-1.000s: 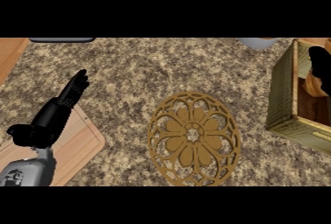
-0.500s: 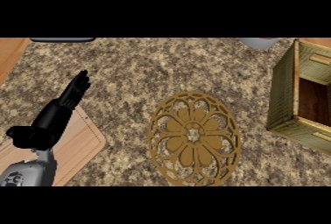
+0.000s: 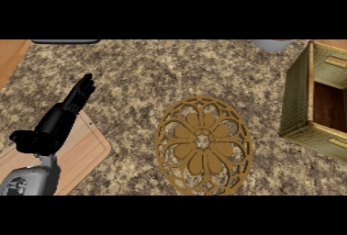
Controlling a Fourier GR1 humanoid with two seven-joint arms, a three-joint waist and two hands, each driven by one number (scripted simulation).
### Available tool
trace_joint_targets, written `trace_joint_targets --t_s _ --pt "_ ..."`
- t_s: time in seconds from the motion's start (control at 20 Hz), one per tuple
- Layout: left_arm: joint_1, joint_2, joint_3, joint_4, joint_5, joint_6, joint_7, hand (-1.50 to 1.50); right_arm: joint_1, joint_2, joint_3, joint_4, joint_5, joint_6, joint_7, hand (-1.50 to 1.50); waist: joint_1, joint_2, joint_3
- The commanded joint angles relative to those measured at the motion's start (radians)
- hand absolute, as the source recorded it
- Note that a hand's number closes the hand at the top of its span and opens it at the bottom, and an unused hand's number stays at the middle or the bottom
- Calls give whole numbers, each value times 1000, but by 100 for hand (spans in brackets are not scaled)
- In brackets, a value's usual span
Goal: Pick the croissant from the placemat and place it in the basket
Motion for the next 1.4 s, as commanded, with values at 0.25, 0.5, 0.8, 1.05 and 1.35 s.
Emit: trace_joint_targets --t_s 0.25,0.5,0.8,1.05,1.35 --pt "-9 -31 -22 -17 -34 29 7 0 97 -35 -22 221 3 -205 -299 150 3 0 0" --pt "-25 -19 -18 -35 -30 20 47 0 51 -35 -114 325 -72 -321 -366 -150 5 1 1" --pt "1 -31 -22 1 -44 16 -6 0 1 -148 -38 405 -94 -294 -390 -150 2 0 0" --pt "-17 -43 -17 39 -62 38 -31 0 9 -154 -52 387 -179 -299 -424 -150 -2 -1 -1" --pt "36 -21 1 -48 -5 -10 23 0 -27 -172 -147 348 -300 -285 -285 -150 -3 -5 -1"
